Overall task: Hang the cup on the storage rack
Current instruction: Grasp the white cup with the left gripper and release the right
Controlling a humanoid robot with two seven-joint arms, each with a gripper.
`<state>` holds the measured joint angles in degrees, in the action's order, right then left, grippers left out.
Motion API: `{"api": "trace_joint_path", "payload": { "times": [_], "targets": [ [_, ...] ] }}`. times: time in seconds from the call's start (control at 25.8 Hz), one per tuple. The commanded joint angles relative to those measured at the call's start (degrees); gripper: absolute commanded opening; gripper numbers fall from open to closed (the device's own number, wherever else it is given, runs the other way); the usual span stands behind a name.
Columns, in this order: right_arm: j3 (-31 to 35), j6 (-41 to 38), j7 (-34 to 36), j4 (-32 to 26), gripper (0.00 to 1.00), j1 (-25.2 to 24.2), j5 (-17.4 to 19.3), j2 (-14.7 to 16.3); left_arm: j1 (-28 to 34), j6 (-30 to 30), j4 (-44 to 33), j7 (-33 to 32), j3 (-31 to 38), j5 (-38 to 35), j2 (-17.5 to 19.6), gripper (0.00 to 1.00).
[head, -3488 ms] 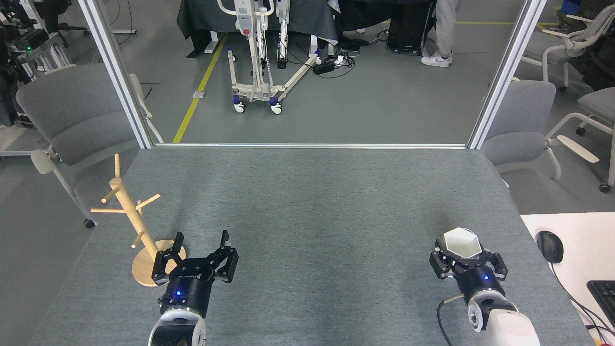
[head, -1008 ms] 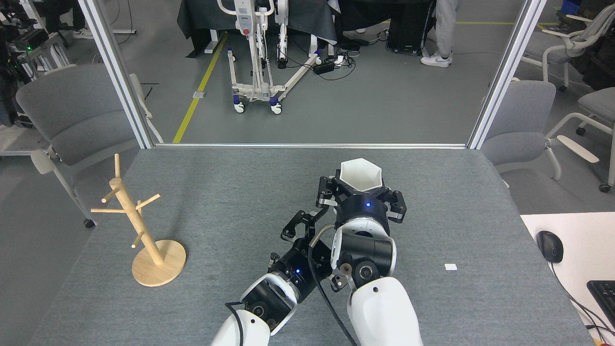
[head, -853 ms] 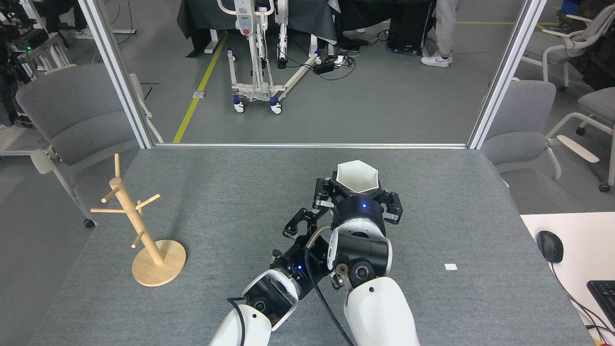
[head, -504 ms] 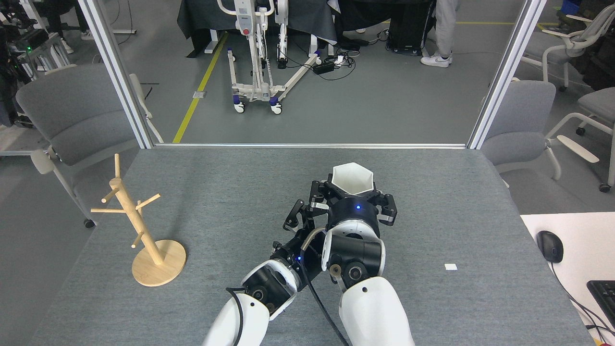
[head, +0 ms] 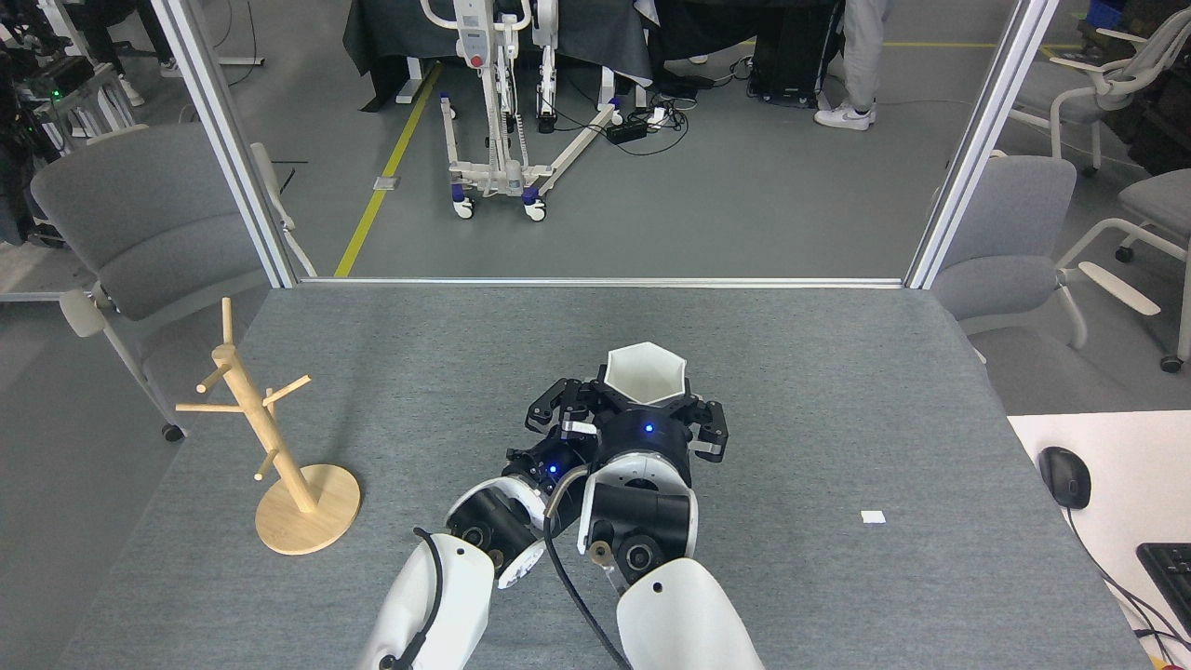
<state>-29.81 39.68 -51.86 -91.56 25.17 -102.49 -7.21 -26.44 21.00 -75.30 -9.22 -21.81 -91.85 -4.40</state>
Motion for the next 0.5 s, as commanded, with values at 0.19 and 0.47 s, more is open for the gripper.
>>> {"api": "trace_joint_path", "payload": {
  "times": [0.19,0.47],
  "targets": [
    [-2.98,1.45,-0.08,1.21,0.57,-0.12,0.54,-0.44,0.69,1.76,0.07,-0.27,0.10,-0.26,0.53,0.60],
    [-3.24,1.45,0.01,1.47,0.73,-0.12,0.71,-0.52,0.86,4.84,0.07,-3.08,1.33,0.01,1.94,0.00]
  ]
}}
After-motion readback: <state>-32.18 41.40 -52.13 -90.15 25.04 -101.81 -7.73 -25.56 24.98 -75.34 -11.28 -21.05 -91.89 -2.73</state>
